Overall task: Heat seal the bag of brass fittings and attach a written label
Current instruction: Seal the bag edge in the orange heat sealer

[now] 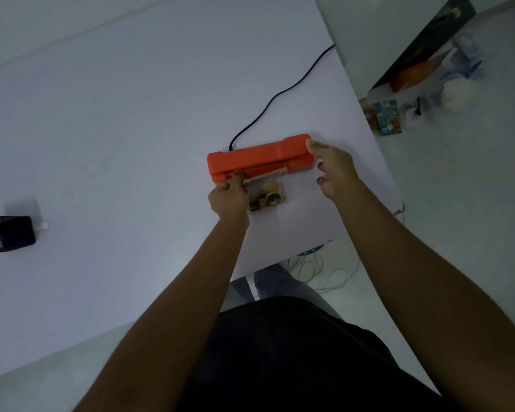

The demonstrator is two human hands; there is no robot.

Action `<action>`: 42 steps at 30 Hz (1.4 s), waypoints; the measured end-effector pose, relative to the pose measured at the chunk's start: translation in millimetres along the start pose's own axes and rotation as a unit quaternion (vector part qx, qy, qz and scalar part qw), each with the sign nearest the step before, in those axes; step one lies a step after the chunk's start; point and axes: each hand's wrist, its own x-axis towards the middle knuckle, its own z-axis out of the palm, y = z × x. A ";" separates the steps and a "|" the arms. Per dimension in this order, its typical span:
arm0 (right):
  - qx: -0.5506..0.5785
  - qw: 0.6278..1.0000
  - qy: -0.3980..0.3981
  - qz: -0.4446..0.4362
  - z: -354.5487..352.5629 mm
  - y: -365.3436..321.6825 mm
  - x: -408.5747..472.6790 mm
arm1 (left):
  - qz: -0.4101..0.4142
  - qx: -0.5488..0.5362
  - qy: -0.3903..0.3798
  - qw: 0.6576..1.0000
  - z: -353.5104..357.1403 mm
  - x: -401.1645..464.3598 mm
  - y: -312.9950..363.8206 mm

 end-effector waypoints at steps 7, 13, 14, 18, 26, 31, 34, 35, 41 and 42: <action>-0.007 1.000 0.014 -0.022 2.9 -8.4 -4.3 | -0.001 0.005 0.005 1.000 1.3 -1.1 3.3; -0.006 0.991 -0.019 -0.130 4.1 -12.2 -23.5 | -0.007 0.002 0.007 1.000 1.5 -2.6 4.5; -0.004 0.987 -0.036 -0.155 4.5 -14.7 -29.3 | -0.009 -0.001 0.006 1.000 1.4 -2.6 4.3; -0.020 0.965 -0.106 -0.241 10.7 -23.3 -51.9 | -0.016 0.007 0.008 1.000 2.0 -2.8 6.0; -0.121 0.896 -0.268 -0.332 38.9 -48.6 -91.1 | -0.024 0.022 0.013 0.999 2.1 -3.5 9.2; -0.085 0.927 -0.197 -0.308 27.8 -48.0 -69.3 | -0.024 0.022 0.012 0.999 1.9 -4.4 8.8; -0.172 0.934 -0.068 -0.304 5.4 -28.7 -32.9 | -0.028 0.016 0.014 0.999 1.4 -4.8 8.6; -0.211 0.928 -0.041 -0.305 -0.9 -19.7 -22.6 | -0.028 0.016 0.017 0.999 1.5 -5.3 8.4; -0.299 0.904 0.004 -0.306 -10.8 21.4 2.4 | 0.031 0.048 0.041 0.998 2.5 -7.9 3.2; -0.302 0.901 0.007 -0.312 -10.1 24.7 4.3 | 0.044 0.056 0.045 0.996 2.7 -8.2 3.2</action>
